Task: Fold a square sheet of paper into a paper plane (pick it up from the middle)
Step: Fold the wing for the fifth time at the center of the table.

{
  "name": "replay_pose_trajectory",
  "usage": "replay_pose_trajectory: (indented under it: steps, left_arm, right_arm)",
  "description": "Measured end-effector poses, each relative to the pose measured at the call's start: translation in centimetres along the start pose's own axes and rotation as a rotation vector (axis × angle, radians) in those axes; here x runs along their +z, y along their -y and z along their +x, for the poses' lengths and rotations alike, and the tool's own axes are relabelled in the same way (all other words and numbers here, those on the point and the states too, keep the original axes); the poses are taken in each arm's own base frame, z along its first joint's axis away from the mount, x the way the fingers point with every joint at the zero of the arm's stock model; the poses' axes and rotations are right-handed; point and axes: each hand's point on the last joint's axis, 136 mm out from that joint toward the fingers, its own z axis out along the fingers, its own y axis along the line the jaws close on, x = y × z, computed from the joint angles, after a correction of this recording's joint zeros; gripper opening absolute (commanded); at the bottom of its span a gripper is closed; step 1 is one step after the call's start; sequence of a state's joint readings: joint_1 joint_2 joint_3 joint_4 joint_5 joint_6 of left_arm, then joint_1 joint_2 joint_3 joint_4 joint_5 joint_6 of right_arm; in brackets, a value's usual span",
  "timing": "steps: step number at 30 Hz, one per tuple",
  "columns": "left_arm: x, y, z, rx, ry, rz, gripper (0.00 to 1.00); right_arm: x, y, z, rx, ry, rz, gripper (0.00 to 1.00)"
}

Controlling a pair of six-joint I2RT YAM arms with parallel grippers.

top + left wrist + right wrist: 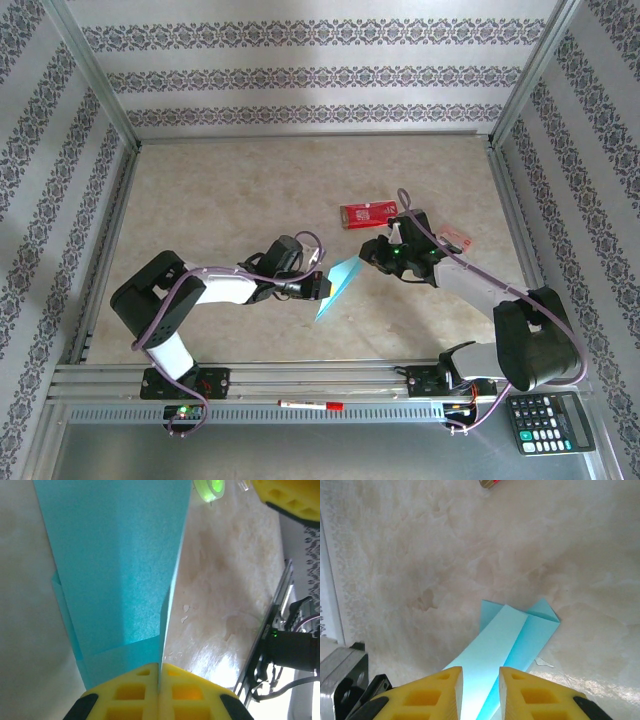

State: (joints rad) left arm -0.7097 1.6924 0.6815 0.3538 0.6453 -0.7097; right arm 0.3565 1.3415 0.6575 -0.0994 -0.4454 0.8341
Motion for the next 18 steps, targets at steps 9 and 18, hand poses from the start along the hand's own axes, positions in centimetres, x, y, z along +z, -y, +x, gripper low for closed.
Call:
replay_pose_trajectory:
  steps: [9, 18]
  left_arm:
    - [0.6, -0.4, 0.2, -0.066, -0.017, 0.053, 0.0]
    - [1.1, -1.4, 0.4, -0.128, -0.027, 0.079, 0.0]
  right_arm:
    - [0.6, -0.8, 0.9, -0.046, -0.03, -0.004, 0.24]
    - [0.9, -0.9, 1.3, -0.063, -0.043, -0.001, 0.23]
